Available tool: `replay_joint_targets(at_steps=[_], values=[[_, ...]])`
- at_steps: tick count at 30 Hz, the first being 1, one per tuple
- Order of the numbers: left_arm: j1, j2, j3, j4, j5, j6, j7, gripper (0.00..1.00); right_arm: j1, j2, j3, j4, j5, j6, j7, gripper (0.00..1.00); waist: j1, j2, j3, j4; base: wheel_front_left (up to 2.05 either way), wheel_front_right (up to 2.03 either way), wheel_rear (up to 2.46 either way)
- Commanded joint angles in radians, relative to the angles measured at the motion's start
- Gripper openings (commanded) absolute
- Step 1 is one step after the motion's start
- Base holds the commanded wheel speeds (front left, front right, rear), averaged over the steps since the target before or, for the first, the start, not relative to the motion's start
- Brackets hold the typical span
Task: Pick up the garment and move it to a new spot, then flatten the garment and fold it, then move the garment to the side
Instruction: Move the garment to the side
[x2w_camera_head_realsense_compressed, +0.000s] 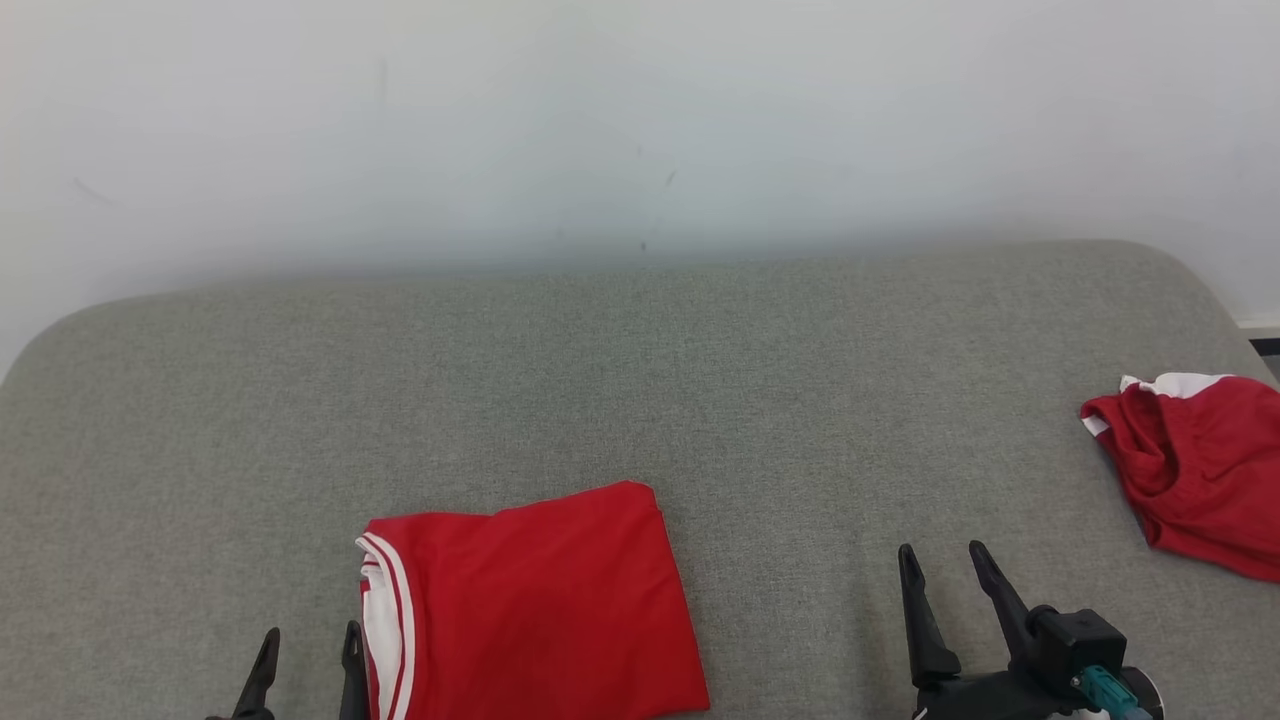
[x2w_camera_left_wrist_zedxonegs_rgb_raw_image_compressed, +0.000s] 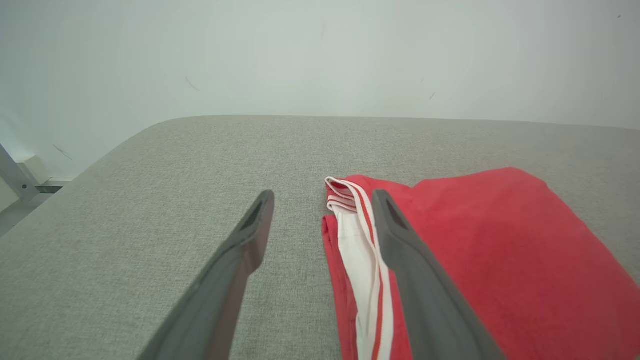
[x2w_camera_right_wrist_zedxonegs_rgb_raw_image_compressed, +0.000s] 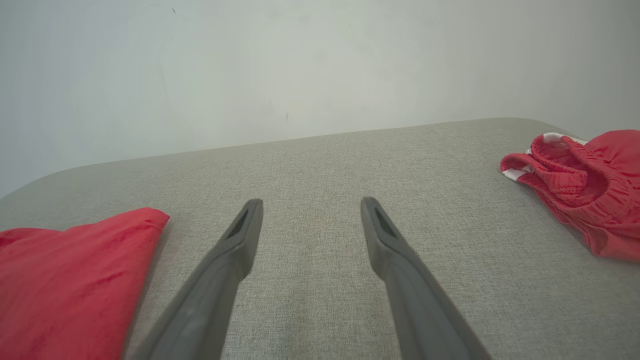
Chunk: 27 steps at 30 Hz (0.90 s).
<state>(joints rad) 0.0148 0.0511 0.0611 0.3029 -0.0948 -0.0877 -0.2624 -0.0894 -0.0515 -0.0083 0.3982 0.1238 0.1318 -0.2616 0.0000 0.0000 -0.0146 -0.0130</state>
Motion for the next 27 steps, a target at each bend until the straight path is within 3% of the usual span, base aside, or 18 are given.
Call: replay_joint_targets(at_steps=[1,27], values=[[0.008,-0.001,0.002,-0.003,0.008,0.000,-0.003,1.00,0.009,0.002,0.004,0.000,0.008,-0.003,-0.003,1.00,0.0000,0.0000,-0.001,0.000,0.00,0.00,0.00],[0.017,-0.001,-0.011,-0.021,-0.007,0.003,-0.003,1.00,0.001,0.002,0.021,0.000,0.033,-0.002,-0.003,1.00,0.0000,0.0000,0.020,0.013,0.00,0.00,0.00]])
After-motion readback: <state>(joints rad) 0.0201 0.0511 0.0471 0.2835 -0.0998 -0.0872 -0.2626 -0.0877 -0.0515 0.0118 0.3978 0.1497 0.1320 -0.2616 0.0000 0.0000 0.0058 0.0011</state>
